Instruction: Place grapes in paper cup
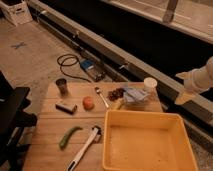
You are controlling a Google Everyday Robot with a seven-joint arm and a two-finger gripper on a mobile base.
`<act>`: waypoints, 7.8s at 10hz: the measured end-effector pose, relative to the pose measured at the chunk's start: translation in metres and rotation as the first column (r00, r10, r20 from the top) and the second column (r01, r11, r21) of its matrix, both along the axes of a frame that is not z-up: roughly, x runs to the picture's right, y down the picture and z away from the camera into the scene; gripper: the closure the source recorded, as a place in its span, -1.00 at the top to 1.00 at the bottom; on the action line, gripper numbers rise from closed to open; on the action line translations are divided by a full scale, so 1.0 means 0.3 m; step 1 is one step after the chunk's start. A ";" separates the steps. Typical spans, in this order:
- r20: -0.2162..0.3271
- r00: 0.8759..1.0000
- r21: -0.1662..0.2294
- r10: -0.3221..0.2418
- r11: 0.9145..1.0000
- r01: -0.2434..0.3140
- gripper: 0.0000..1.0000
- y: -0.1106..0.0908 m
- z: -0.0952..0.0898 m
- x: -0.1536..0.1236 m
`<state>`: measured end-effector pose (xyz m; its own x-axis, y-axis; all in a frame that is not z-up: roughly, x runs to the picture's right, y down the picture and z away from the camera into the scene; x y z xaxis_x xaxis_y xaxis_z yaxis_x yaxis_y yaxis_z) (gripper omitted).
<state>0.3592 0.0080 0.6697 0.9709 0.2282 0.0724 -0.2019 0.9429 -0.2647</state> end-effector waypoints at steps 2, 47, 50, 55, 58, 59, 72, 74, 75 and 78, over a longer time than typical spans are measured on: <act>0.000 1.000 0.000 0.000 1.000 0.000 0.60 0.000 0.000 0.000; 0.379 0.913 -0.050 -0.151 0.982 0.183 0.60 -0.144 0.461 -0.886; 0.375 0.915 -0.048 -0.152 0.982 0.183 0.60 -0.146 0.459 -0.882; 0.376 0.914 -0.049 -0.153 0.982 0.184 0.60 -0.144 0.460 -0.886; 0.376 0.914 -0.049 -0.153 0.982 0.185 0.60 -0.144 0.460 -0.886; 0.376 0.914 -0.049 -0.153 0.982 0.184 0.60 -0.144 0.460 -0.885; 0.350 0.905 -0.055 -0.243 0.959 0.279 0.60 -0.124 0.555 -0.990; 0.340 0.909 -0.088 -0.241 0.954 0.286 0.60 -0.079 0.621 -0.982; 0.337 0.911 -0.097 -0.238 0.953 0.286 0.60 -0.059 0.645 -0.982; 0.323 0.915 -0.104 -0.242 0.952 0.289 0.60 -0.039 0.680 -0.968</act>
